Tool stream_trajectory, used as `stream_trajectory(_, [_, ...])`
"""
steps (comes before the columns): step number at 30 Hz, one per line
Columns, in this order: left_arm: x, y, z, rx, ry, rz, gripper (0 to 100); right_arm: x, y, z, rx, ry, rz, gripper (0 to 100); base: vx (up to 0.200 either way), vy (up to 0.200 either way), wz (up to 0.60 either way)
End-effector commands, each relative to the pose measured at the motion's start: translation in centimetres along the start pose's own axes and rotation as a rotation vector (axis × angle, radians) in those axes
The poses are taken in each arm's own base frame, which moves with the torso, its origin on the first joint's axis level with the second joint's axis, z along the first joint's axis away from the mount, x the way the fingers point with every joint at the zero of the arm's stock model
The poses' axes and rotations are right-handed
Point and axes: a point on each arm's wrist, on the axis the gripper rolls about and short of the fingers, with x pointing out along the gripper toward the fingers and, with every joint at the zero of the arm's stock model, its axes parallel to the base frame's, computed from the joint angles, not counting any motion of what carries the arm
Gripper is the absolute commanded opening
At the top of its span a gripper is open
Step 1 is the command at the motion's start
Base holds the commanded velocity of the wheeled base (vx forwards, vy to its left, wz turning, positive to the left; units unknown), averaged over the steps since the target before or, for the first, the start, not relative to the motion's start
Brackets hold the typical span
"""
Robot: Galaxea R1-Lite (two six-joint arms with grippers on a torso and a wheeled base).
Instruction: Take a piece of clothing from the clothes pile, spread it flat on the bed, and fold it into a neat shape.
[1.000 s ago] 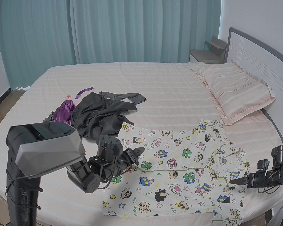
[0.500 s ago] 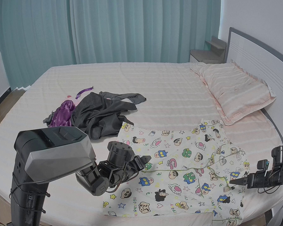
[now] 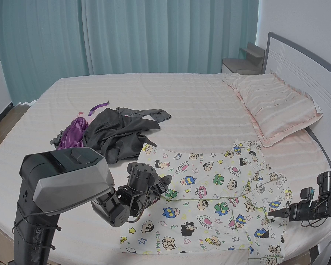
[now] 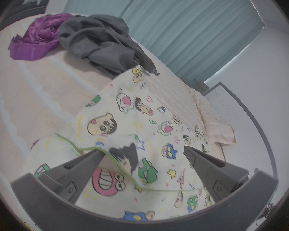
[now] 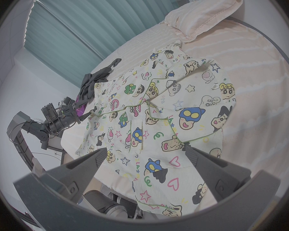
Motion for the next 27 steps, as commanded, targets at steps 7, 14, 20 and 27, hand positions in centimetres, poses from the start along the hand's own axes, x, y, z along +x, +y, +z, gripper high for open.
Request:
stream_trajectory(7, [0.3, 1.7, -1.6, 0.021, -0.081, 0.141, 100, 0.0, 0.0, 0.0, 0.002, 0.002, 0.000, 100, 0.000, 0.000, 0.00])
stream_trajectory(14, [-0.3, 2.5, -0.5, 0.028, -0.182, 0.231, 100, 0.0, 0.0, -0.1, 0.001, 0.004, 0.002, 100, 0.000, 0.000, 0.00])
stream_trajectory(20, [-0.8, 2.7, 2.4, 0.017, -0.274, 0.238, 100, 0.0, 0.0, -0.1, 0.001, 0.004, 0.002, 100, 0.000, 0.000, 0.00])
stream_trajectory(27, [-2.4, 3.6, 3.0, 0.008, -0.270, 0.260, 100, 0.0, 0.0, -0.1, -0.002, -0.001, 0.002, 100, 0.000, 0.000, 0.00])
